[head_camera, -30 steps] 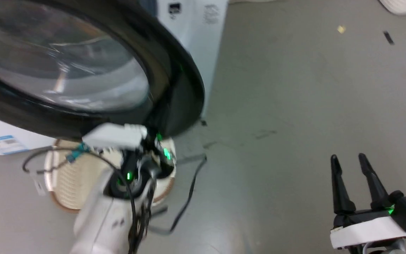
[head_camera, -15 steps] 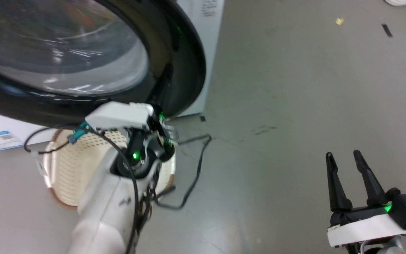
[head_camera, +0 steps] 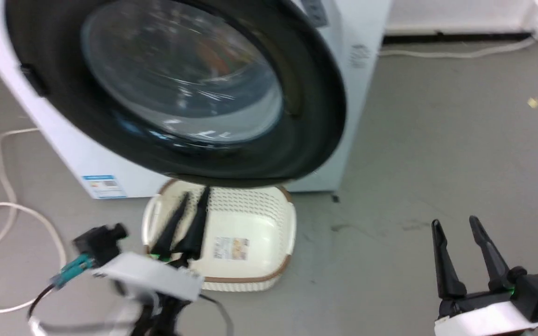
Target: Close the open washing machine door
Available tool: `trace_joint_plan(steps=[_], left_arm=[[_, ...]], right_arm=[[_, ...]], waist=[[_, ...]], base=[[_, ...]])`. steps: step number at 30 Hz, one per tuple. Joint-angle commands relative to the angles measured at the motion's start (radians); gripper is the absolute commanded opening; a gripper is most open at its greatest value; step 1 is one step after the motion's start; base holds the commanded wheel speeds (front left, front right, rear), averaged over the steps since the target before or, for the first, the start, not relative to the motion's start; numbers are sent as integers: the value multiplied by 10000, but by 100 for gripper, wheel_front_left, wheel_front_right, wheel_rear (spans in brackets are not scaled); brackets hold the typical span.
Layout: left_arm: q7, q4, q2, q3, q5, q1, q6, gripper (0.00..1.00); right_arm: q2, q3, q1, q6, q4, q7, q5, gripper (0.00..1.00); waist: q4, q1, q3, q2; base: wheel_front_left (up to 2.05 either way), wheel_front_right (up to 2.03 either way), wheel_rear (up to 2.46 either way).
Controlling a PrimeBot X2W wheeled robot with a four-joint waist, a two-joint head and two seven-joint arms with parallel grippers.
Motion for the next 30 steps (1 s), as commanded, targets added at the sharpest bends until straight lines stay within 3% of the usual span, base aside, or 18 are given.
trace_joint_plan(steps=[1, 5, 9, 14, 21, 22, 23, 30], left_arm=[[-50, -295, 83, 536, 1271, 392, 47, 100], [-58, -1332, 27, 1766, 4999, 1542, 753, 100], [-60, -2174, -114, 2181, 7504, 2685, 1125, 100], [-61, -2457, -267, 2300, 9023, 3663, 1355, 100], [-62, -2760, -821, 2853, 9647, 4457, 1567, 100], [-62, -2758, -873, 2908, 9711, 4524, 1574, 100], [-62, -2766, -929, 2948, 9762, 4562, 1563, 100], [-62, -2607, -1206, 3030, 10141, 4496, 1396, 100]], right_arm=[[5, 40, 185, 8, -40, -44, -63, 100], [5, 174, 396, 8, -45, -44, -188, 100], [5, 279, 573, 8, 9, -44, -259, 100], [5, 263, 768, 8, 197, -44, -355, 100], [5, 313, 1041, 8, 379, -42, -390, 100], [5, 353, 1063, 8, 438, -40, -341, 56], [5, 414, 1057, 8, 460, -34, -381, 0], [-450, 1535, 494, 8, 393, 141, -646, 0]], waist=[[793, 1, -689, 0], [1246, 1, -1031, 0], [1523, 1, -1255, 0], [1651, 1, -1418, 0], [1699, 1, -1498, 0], [1721, 1, -1471, 0], [1759, 1, -1423, 0], [2143, 1, -906, 0]], base=[[0, 0, 0], [0, 0, 0], [0, 0, 0], [0, 0, 0], [0, 0, 0], [0, 0, 0], [0, 0, 0], [0, 0, 0]])
